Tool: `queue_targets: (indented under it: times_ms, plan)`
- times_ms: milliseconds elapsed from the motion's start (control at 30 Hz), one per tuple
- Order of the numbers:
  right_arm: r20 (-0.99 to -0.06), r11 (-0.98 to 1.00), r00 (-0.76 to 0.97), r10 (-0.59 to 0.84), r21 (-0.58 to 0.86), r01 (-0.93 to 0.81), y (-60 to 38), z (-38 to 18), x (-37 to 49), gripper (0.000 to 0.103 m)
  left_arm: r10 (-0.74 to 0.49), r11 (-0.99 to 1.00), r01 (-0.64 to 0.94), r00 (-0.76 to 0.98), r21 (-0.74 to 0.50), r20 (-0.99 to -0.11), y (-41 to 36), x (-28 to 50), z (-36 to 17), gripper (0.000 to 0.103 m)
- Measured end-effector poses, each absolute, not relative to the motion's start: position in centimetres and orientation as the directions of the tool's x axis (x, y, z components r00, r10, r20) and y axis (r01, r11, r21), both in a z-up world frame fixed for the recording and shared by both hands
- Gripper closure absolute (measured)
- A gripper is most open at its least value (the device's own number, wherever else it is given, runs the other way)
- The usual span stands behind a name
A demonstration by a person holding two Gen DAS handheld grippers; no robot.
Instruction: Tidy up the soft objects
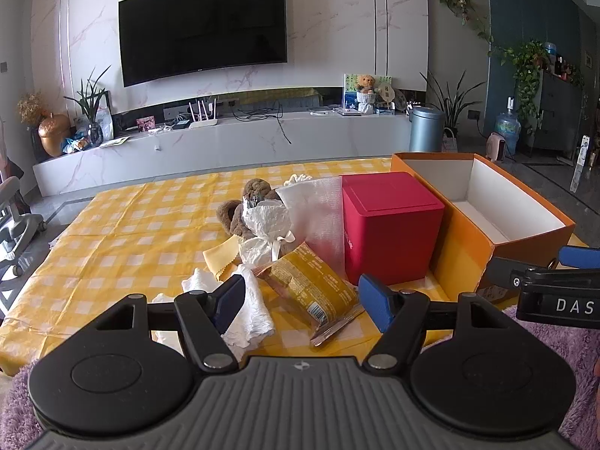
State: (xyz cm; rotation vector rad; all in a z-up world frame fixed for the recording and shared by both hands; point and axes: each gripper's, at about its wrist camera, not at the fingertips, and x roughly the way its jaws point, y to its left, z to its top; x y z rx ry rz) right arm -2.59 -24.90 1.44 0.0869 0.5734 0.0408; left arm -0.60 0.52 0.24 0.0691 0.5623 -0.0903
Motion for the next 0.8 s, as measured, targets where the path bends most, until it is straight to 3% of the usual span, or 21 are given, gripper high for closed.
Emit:
queue_targets:
  times_ms: [800]
  plan:
    - [-0.542, 0.996, 0.838, 0.062, 0.092, -0.014, -24.89, 1.46, -2.48, 0.002, -0.061, 0.994, 0.102, 0.84, 0.046, -0.539, 0.48, -0.73, 0.09, 0.021]
